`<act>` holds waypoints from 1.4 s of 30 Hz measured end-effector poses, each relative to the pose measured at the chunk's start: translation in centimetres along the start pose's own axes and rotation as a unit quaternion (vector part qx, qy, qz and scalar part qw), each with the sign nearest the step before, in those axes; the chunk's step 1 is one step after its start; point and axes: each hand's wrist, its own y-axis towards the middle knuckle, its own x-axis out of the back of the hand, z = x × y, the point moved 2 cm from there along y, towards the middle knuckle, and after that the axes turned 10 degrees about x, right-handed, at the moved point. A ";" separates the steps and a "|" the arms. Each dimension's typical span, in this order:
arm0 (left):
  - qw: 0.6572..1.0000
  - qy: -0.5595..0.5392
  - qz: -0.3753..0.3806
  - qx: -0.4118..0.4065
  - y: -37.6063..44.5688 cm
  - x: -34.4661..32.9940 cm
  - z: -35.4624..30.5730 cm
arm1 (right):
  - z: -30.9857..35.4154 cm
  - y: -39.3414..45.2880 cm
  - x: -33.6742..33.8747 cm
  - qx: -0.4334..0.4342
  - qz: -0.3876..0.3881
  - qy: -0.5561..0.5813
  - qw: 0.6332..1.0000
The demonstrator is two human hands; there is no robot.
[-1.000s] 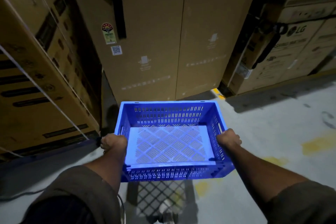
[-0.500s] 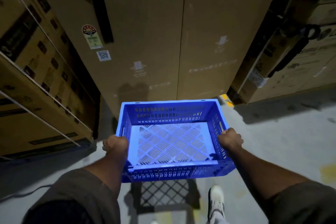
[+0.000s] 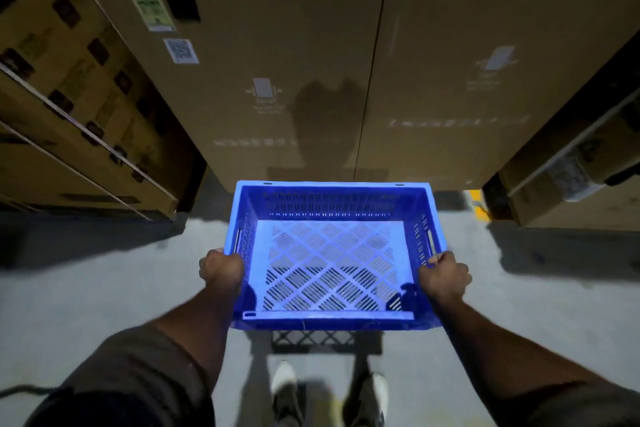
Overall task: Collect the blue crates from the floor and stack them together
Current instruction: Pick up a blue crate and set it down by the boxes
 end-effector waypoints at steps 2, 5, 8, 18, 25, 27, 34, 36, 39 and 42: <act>1.000 0.004 0.001 0.004 0.4 -2.2 -0.1 | -1.0 2.0 -1.5 -0.002 0.008 0.004 1.000; 1.000 0.001 -0.002 0.004 1.4 -5.9 0.2 | -3.3 4.8 -4.8 -0.016 0.009 0.005 1.000; 1.000 -0.010 -0.003 -0.003 3.3 -9.3 1.1 | -5.5 6.7 -8.0 -0.032 0.016 0.020 0.999; 1.000 -0.024 0.004 -0.010 14.5 -26.7 7.7 | -14.8 15.3 -24.5 0.009 -0.001 0.008 1.000; 0.999 -0.031 0.008 -0.010 19.9 -34.6 9.4 | -18.6 20.5 -32.2 0.042 -0.012 -0.002 0.999; 0.999 -0.042 0.021 -0.017 21.9 -36.6 9.4 | -19.2 22.1 -33.7 0.053 -0.014 0.003 0.998; 0.991 -0.064 0.050 -0.107 28.6 -42.5 7.4 | -21.6 27.4 -39.6 0.070 -0.001 0.021 0.997; 0.990 -0.046 0.068 -0.116 26.7 -42.6 7.0 | -22.5 28.2 -41.2 0.097 0.042 0.010 0.994; 0.984 0.021 0.086 -0.152 25.5 -43.6 9.1 | -23.1 28.4 -42.7 0.148 0.106 -0.023 0.983; 0.971 0.086 0.106 -0.196 25.3 -44.4 10.3 | -22.6 27.7 -43.2 0.202 0.120 -0.080 0.969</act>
